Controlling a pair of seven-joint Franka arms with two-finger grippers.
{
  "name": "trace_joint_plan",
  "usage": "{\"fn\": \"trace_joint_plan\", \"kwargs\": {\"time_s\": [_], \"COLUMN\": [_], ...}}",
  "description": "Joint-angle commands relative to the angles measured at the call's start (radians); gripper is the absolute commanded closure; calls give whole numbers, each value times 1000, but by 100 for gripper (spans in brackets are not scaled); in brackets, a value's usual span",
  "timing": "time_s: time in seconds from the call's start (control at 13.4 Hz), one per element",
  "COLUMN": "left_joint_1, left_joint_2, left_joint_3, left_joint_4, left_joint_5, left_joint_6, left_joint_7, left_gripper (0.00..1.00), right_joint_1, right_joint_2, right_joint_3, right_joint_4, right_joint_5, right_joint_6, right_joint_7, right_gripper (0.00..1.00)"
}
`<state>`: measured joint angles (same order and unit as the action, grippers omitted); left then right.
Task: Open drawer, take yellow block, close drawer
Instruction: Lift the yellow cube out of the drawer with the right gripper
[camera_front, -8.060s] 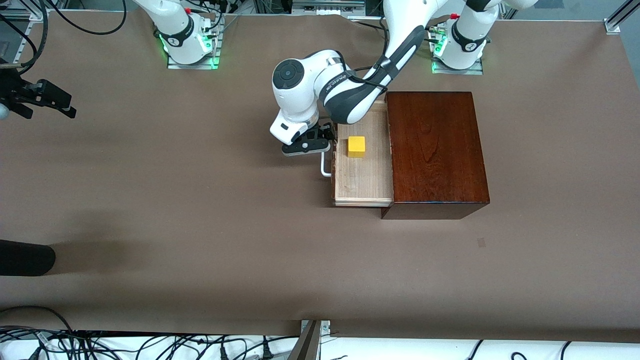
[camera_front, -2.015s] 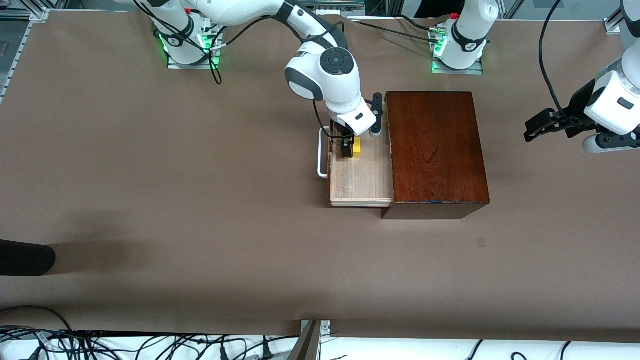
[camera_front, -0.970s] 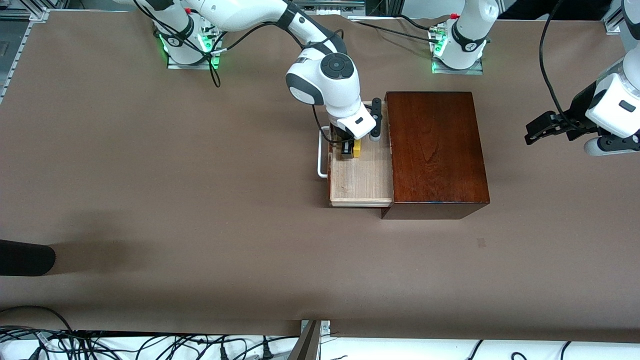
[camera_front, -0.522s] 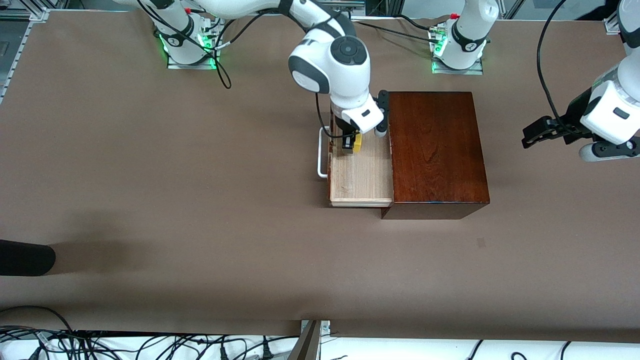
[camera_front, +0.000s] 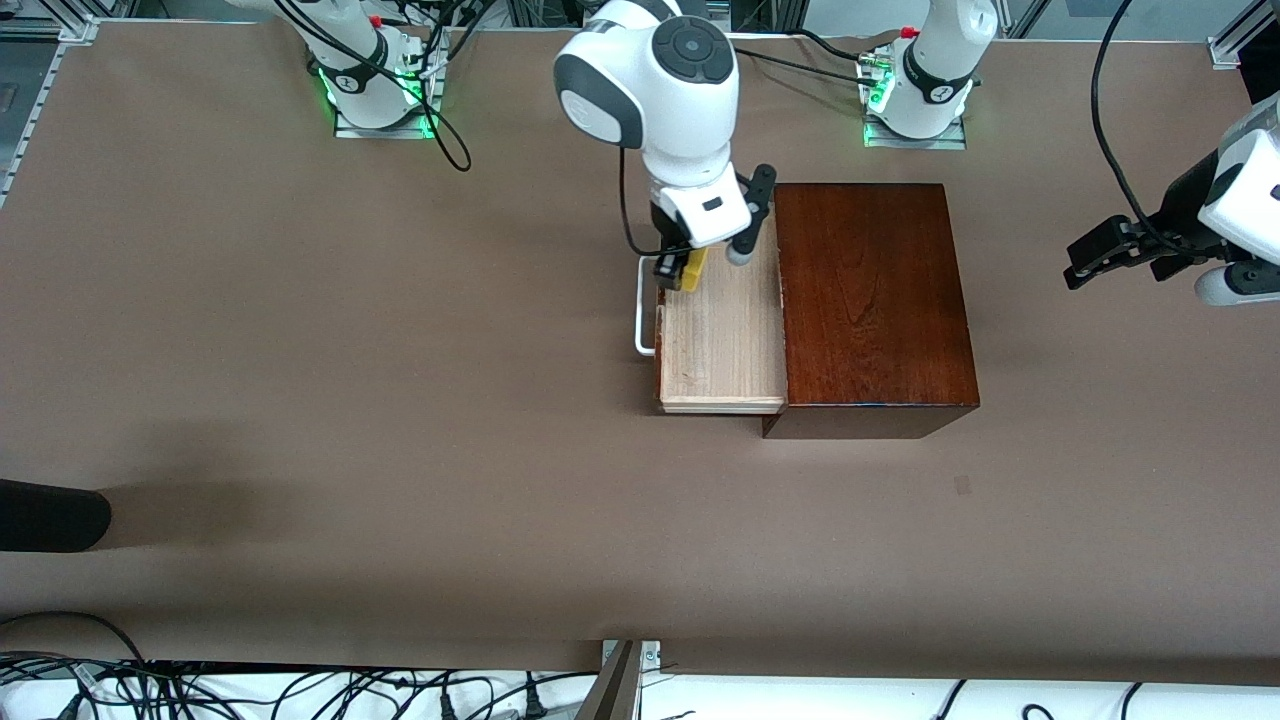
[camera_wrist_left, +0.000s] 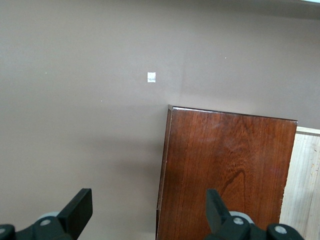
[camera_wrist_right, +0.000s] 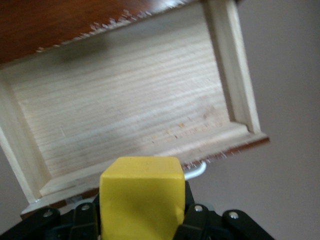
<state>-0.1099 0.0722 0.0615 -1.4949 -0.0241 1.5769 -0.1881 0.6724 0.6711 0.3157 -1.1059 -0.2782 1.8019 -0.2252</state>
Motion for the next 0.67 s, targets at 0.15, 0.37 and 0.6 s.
{"fn": "trace_joint_plan", "kwargs": {"time_s": [0.15,0.37,0.6], "left_joint_1": [4,4,6], "left_joint_2": [6,6,6], "left_joint_3": [-3,-6,-2], "left_joint_4": [24,24,25], "left_joint_5": [-10,-10,-10], "left_joint_6": [-34,-35,-37], "left_joint_7": [7,7,7], "left_gripper": [0,0,0], "right_joint_1": [-126,-175,-198], "right_joint_2": [-66,-148,-244], "right_joint_3": [0,-75,-217], "right_joint_4": [-5,-72,-176], "right_joint_5": [25,74,185], "right_joint_6": [-82,-128,-121], "right_joint_7": [40,47,33], "right_gripper": [78,78,78]}}
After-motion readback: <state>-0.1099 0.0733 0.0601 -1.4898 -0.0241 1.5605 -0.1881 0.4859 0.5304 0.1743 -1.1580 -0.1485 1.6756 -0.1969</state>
